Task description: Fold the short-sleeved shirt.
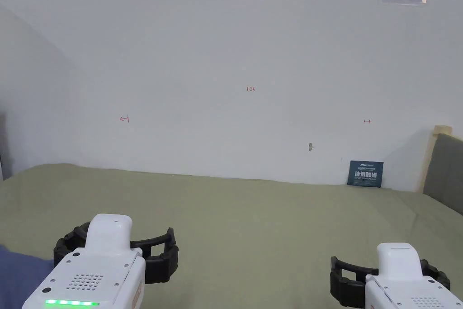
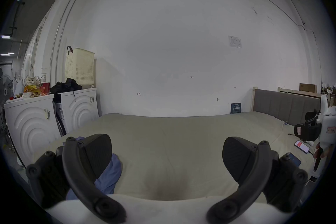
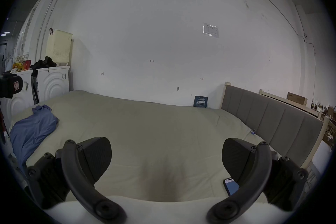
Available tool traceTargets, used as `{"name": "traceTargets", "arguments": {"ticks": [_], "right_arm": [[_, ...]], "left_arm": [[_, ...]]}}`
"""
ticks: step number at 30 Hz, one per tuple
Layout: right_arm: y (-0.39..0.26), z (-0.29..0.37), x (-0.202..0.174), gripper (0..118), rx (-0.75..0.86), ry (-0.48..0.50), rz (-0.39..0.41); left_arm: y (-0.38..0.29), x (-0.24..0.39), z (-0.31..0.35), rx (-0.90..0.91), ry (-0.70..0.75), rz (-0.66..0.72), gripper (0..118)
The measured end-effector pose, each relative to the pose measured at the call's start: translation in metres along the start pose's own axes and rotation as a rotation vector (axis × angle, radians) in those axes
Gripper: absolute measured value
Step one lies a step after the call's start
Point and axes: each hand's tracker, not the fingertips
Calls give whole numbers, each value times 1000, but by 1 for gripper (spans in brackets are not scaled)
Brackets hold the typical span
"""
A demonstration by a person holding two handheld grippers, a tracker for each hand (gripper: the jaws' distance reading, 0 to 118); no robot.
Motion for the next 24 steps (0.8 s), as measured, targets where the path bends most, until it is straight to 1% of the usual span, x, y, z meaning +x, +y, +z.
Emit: {"name": "traceTargets", "arguments": {"ticks": [4,10,15,24], "right_arm": [[4,-1,3,118,15,-6,-9],[11,-4,7,118,26,-17,-11],[14,-4,9,118,33,-15,-29],[19,-9,10,118,43,-7,-14]], "left_arm": [[2,1,-6,-3,22,-24,118],[4,2,-6,-4,9,-2,118],[2,4,-6,1,11,-12,118],[7,-2,-10,-12,26,33,118]]}}
